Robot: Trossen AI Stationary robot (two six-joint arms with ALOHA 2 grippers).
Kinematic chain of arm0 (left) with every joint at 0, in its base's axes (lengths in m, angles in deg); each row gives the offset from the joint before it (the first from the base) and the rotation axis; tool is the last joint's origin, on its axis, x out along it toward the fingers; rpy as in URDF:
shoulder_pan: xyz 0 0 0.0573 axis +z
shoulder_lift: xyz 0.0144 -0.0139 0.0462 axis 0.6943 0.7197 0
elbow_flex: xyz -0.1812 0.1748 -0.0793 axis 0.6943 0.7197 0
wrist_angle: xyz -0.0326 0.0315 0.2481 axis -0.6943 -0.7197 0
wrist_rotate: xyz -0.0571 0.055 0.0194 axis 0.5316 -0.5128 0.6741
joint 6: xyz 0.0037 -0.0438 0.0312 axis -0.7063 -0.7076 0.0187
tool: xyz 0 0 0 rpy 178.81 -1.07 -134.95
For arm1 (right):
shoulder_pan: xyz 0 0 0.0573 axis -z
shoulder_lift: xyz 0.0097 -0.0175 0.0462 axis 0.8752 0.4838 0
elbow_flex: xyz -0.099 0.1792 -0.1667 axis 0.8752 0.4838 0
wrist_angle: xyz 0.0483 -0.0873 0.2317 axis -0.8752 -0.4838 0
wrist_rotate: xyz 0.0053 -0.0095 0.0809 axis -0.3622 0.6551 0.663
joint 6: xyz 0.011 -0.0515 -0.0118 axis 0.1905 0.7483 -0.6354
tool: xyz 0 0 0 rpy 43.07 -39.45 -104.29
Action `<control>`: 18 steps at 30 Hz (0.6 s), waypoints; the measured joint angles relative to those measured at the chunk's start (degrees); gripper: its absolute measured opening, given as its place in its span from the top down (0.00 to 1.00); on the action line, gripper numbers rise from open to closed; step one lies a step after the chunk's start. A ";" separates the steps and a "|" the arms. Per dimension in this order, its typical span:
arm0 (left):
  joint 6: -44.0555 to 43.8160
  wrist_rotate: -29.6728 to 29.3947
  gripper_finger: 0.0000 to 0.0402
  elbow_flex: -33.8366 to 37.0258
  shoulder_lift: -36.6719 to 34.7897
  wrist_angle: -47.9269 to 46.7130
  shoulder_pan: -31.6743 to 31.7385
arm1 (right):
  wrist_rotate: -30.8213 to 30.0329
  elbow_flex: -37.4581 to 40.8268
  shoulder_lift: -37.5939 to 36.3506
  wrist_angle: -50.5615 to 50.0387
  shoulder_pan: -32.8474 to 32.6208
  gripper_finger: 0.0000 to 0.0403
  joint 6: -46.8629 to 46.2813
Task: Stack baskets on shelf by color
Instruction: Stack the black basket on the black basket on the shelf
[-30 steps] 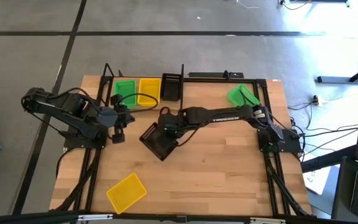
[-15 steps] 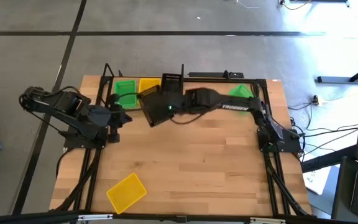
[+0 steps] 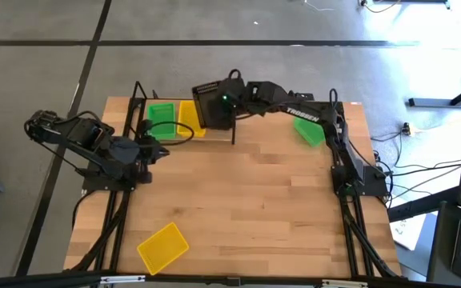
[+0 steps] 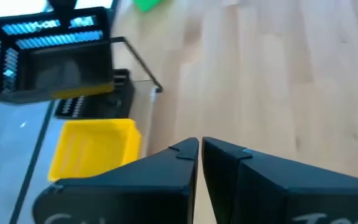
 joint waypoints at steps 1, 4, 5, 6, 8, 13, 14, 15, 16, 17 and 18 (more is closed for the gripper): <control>-0.87 -0.99 0.97 0.00 0.03 0.15 0.15 | -0.69 0.02 0.00 0.03 0.24 1.00 0.60; -1.91 -3.32 0.97 0.00 0.53 0.23 0.90 | -3.94 0.02 0.00 0.25 0.48 1.00 4.07; -1.97 -4.19 0.97 0.00 0.81 0.24 1.28 | -5.11 0.02 0.00 0.24 0.48 1.00 5.13; -2.08 -4.79 0.97 0.02 0.99 0.24 1.71 | -6.04 0.02 0.00 0.25 0.48 1.00 6.38; -2.18 -6.65 0.97 0.02 1.39 0.60 2.70 | -7.81 -0.20 0.00 0.39 0.43 1.00 8.99; -6.68 -17.03 0.97 0.00 3.07 5.04 6.25 | -9.86 -0.28 0.00 2.31 -0.29 1.00 14.02; -6.02 -17.96 0.96 -0.04 3.56 5.86 7.16 | -9.86 -0.28 0.00 2.75 -0.40 1.00 15.05; -5.20 -18.44 0.96 -0.04 3.75 6.22 8.18 | -9.85 -0.28 0.00 2.91 -0.48 1.00 15.84; -4.55 -18.40 0.95 -0.01 4.01 6.29 9.38 | -9.79 -0.28 0.00 3.01 -0.58 1.00 16.83; -4.09 -18.08 0.93 0.09 4.33 6.56 10.68 | -9.65 -0.28 0.00 3.26 -0.75 1.00 17.60; -3.80 -18.19 0.92 0.07 5.06 7.19 11.97 | -9.63 -0.28 0.00 3.28 -0.80 1.00 18.38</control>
